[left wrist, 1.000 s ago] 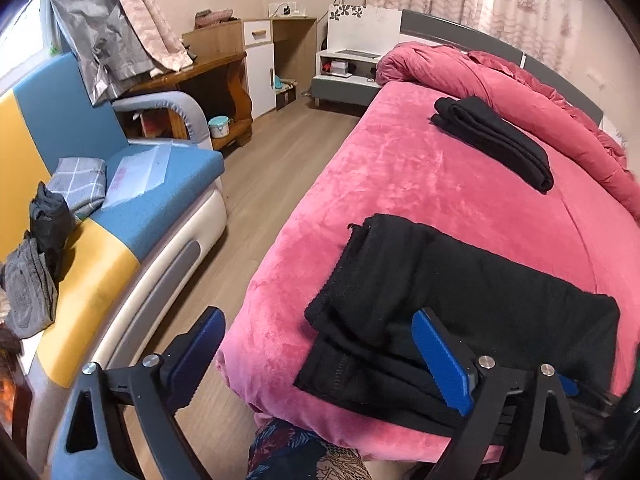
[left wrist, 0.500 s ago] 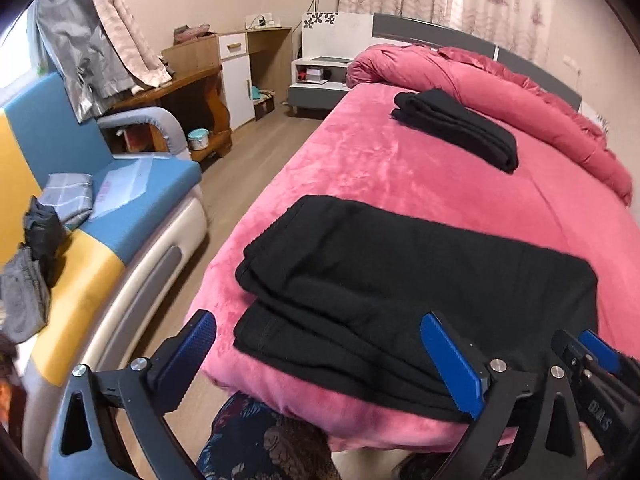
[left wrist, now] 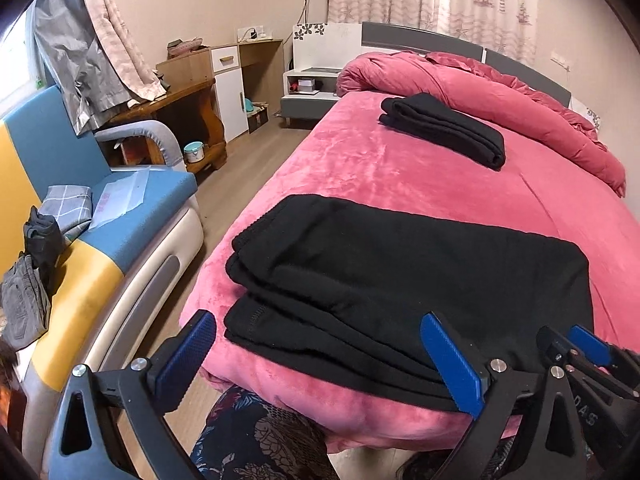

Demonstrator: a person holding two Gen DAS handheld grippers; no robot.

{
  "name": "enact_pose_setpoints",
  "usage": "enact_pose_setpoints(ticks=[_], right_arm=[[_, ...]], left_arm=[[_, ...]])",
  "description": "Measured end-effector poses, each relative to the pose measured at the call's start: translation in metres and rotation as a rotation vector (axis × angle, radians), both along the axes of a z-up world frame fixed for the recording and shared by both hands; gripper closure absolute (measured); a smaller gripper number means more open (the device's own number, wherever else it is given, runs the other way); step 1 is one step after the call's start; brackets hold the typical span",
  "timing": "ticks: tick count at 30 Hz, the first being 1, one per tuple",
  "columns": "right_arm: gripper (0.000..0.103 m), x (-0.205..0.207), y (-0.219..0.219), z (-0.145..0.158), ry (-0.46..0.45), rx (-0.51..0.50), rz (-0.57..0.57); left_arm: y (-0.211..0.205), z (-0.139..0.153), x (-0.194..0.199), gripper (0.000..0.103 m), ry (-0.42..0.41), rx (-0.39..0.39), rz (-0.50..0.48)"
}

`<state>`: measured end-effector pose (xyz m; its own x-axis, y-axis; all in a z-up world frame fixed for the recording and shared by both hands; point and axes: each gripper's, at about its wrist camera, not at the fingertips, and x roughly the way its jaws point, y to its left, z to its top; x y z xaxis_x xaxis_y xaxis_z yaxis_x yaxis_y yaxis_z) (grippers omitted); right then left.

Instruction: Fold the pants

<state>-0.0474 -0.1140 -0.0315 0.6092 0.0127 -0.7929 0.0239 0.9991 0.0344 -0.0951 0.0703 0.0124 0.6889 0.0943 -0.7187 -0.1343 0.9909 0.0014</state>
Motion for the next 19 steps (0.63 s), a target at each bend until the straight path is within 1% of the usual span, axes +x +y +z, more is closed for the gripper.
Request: enact_pose_setpoints(ticks=[3, 12, 15, 19], right_arm=[[0.057, -0.0007, 0.0035, -0.0035, 0.009, -0.006, 0.012], [0.057, -0.0007, 0.0031, -0.0074, 0.022, 0.005, 0.015], [0.057, 0.0001, 0.0025, -0.0081, 0.029, 0.009, 0.014], [0.057, 0.0003, 0.0001, -0.0094, 0.039, 0.014, 0.02]], left_arm=[[-0.0007, -0.0007, -0.0007, 0.0, -0.005, 0.004, 0.002], [0.001, -0.0053, 0.0006, 0.0, 0.023, -0.008, -0.003], [0.0009, -0.0053, -0.0009, 0.0, 0.006, 0.006, 0.008], [0.0028, -0.0052, -0.001, 0.001, -0.002, -0.006, 0.018]])
